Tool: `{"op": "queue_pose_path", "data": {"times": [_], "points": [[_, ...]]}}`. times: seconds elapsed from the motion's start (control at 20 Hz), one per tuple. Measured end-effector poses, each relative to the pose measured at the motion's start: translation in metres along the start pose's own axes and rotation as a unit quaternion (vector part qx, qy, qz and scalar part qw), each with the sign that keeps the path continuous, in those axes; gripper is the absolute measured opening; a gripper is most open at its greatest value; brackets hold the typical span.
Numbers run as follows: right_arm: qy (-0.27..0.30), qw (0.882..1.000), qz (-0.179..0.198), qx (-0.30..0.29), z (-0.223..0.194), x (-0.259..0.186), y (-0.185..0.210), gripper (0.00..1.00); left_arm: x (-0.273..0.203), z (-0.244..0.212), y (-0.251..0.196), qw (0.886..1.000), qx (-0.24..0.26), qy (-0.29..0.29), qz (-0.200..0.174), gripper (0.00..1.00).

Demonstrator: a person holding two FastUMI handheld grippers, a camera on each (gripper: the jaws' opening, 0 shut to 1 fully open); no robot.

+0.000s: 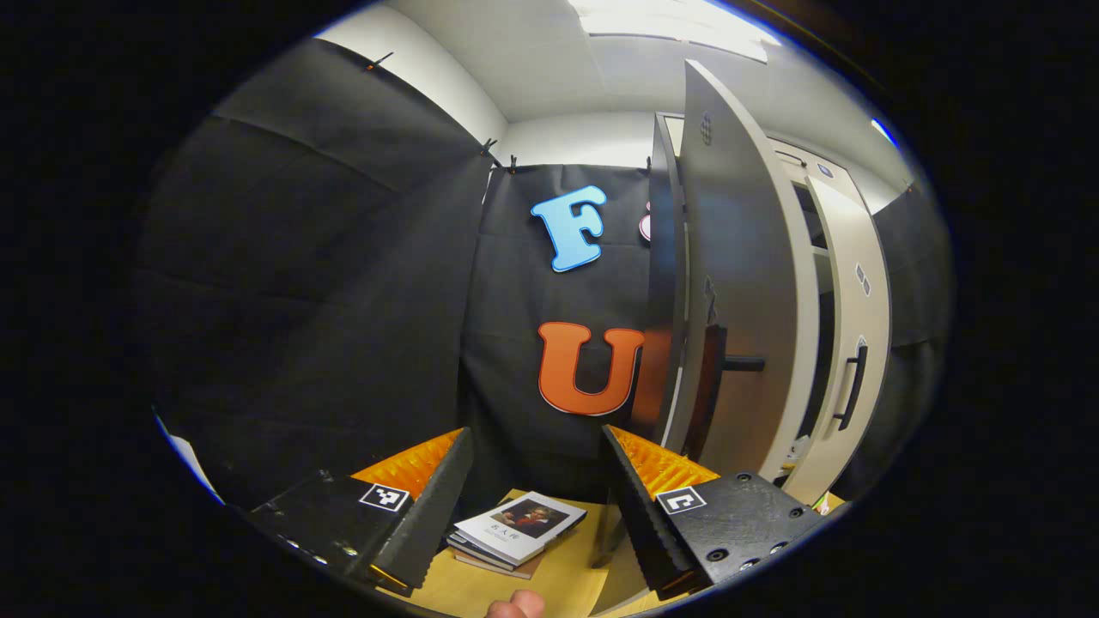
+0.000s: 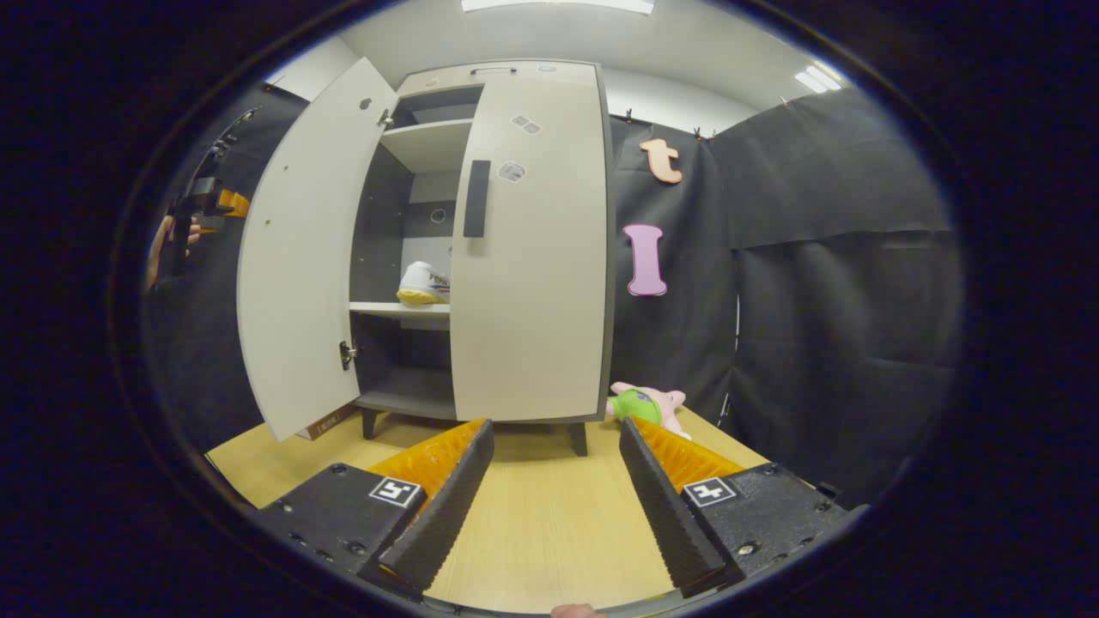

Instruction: Grab one shoe with the right hand and put it into the shoe cabinet, grab the other shoe with the left hand and put it into the shoe cabinet; then close the right door with the right hand and the left door with the left hand.

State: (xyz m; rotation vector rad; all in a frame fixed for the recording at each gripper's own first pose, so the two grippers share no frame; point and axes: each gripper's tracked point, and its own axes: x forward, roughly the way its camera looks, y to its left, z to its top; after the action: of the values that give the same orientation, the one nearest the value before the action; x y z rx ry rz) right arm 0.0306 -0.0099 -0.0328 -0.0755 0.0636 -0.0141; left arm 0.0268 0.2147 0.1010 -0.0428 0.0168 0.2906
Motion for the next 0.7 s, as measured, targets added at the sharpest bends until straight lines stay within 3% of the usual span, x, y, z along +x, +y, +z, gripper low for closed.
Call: {"op": "queue_pose_path", "data": {"times": [0.15, 0.35, 0.4, 0.45, 0.7], "points": [[0.002, 1.0, -0.004, 0.0, 0.001, 0.004, -0.004, 0.96, 0.013, 0.001, -0.016, 1.0, 0.004, 0.005, -0.026, 0.89], [0.001, 1.0, -0.008, 0.0, 0.004, 0.009, -0.006, 0.96, 0.012, 0.003, -0.016, 1.0, 0.014, -0.001, -0.023, 0.87], [0.0, 1.0, -0.008, 0.0, 0.005, 0.011, -0.006, 0.96, 0.011, 0.002, -0.017, 1.0, 0.012, 0.001, -0.023, 0.74], [-0.001, 1.0, -0.007, 0.0, 0.006, 0.011, -0.006, 0.96, 0.01, 0.002, -0.019, 1.0, 0.008, 0.003, -0.026, 0.88], [-0.002, 1.0, 0.004, -0.004, 0.008, 0.014, -0.001, 0.96, 0.005, 0.005, -0.02, 1.0, 0.013, -0.002, -0.013, 0.88]]}}
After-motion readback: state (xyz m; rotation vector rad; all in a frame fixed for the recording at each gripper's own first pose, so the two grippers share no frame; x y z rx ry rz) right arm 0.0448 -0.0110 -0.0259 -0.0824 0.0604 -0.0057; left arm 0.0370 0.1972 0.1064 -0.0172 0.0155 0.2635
